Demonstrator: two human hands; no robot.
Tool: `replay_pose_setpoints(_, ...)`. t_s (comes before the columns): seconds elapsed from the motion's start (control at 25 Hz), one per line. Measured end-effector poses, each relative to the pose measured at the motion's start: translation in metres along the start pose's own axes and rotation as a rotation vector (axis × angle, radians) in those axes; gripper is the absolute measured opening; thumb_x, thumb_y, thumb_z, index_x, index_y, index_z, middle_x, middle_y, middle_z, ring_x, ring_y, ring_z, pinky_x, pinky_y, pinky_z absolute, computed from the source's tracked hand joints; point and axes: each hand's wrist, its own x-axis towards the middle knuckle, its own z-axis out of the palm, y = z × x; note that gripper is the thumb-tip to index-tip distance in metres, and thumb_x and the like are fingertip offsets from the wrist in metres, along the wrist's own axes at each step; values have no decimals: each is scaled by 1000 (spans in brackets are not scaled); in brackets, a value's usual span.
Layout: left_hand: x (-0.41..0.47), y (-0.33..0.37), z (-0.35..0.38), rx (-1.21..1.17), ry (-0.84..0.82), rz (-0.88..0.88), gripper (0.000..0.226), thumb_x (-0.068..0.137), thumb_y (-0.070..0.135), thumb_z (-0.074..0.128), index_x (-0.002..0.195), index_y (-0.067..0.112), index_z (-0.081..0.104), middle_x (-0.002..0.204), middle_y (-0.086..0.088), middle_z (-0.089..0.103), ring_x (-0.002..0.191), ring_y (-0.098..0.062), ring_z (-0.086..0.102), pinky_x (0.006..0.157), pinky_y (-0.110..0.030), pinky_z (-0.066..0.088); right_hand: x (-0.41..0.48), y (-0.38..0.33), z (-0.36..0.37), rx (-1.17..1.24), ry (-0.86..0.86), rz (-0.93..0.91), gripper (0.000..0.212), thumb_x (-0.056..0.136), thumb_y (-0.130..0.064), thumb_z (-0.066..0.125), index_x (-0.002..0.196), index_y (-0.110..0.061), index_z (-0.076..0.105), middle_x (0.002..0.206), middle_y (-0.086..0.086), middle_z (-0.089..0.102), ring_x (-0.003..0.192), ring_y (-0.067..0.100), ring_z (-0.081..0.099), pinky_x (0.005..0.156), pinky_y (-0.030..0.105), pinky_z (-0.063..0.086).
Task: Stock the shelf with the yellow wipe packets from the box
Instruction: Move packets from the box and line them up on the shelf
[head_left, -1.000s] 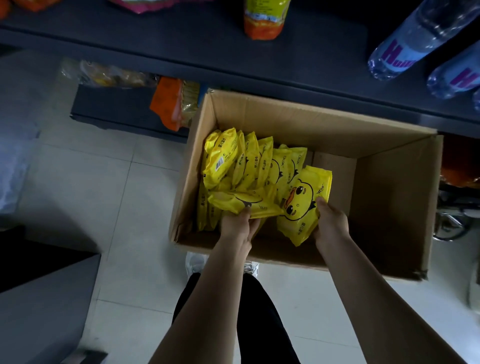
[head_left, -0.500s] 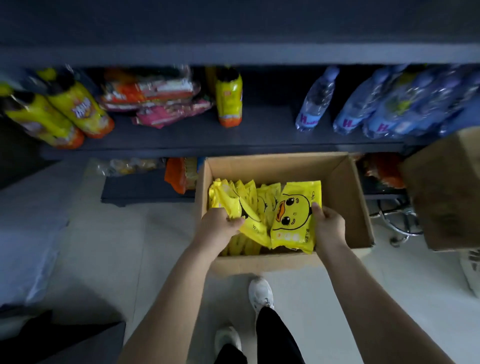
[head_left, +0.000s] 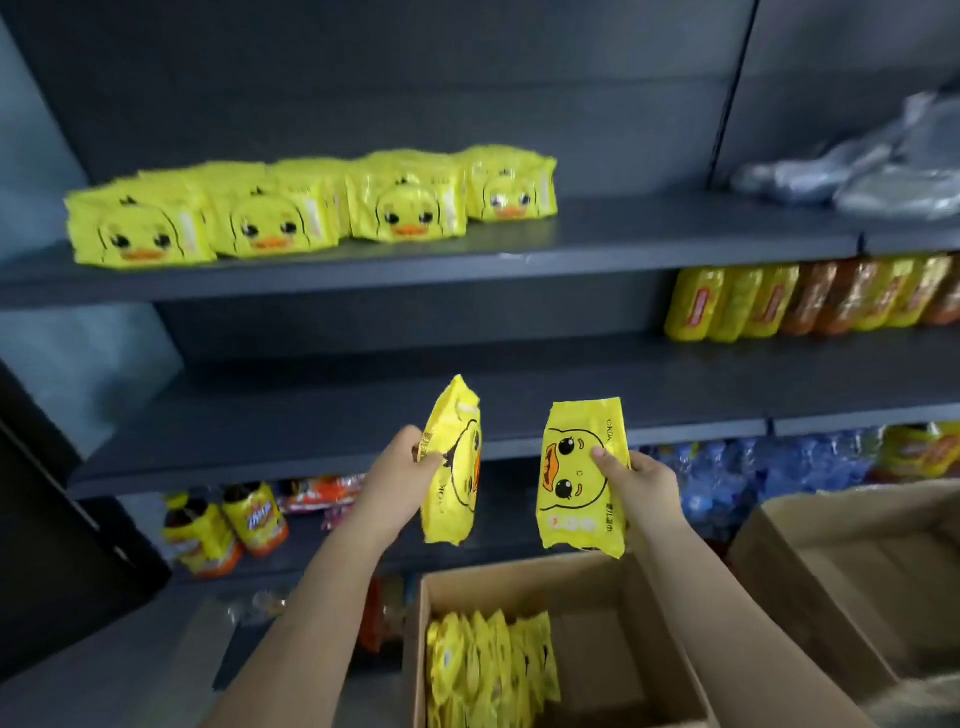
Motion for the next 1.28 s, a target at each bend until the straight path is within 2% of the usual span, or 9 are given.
replay_pose_setpoints(0.16,19,61,-20,101,83,113,12,94,20,46,97,12,55,90,-5,60,80,-22,53,66,-31,37,20,-74,-11,-51,-79,-153,12,88,-18,64,82,-8,65,77,10,68,62,21,64,56,29,55)
replay_pose_setpoints(0.28,33,103,-24,197,80,254,13,95,20,47,96,16,58,92,0,61,80,-16,54,65,-28,37,42,-122,-22,-62,-100,-241,14,89,-17,63,91,-4,66,80,12,68,67,25,63,65,35,53)
replay_pose_setpoints(0.4,48,142,-29,338,73,351,20,95,23,49,106,13,62,104,2,63,95,-14,55,76,-26,38,60,-155,-31,-35,-129,-277,9,90,-18,61,87,-10,65,85,12,69,76,30,65,76,44,55)
replay_pose_setpoints(0.48,61,167,-32,384,72,381,22,94,25,51,109,14,63,109,1,62,102,-14,55,81,-26,39,68,-172,-35,-18,-138,-296,9,91,-21,60,84,-18,63,87,10,70,80,30,67,77,43,56)
replay_pose_setpoints(0.6,88,206,-37,361,103,386,27,91,24,57,115,12,61,119,-6,61,110,-20,56,85,-27,42,83,-198,-38,-6,-132,-336,8,92,-23,59,87,-19,62,91,10,70,83,30,68,76,42,56)
replay_pose_setpoints(0.72,124,243,-43,310,124,388,28,89,22,61,114,9,61,120,-11,61,108,-22,57,83,-27,43,100,-227,-38,-12,-93,-376,12,94,-24,56,95,-13,61,89,9,68,79,29,66,71,37,54)
replay_pose_setpoints(0.92,196,281,-49,406,55,468,25,91,21,58,111,7,64,117,-8,62,105,-19,56,82,-27,41,139,-271,-25,-60,-43,-451,12,92,-23,56,91,-13,62,93,15,69,84,35,66,80,46,56)
replay_pose_setpoints(1.12,280,295,-48,486,-80,501,21,92,19,55,112,12,59,119,-9,59,98,-17,53,80,-27,39,190,-298,12,-85,-23,-471,10,90,-23,58,84,-17,62,93,15,70,88,35,67,82,49,55)
replay_pose_setpoints(1.28,347,286,-39,599,-90,496,20,93,16,53,111,9,59,119,-10,57,94,-18,50,76,-26,38,233,-299,37,-104,6,-433,11,90,-24,59,90,-14,64,89,13,71,84,34,68,81,47,56)
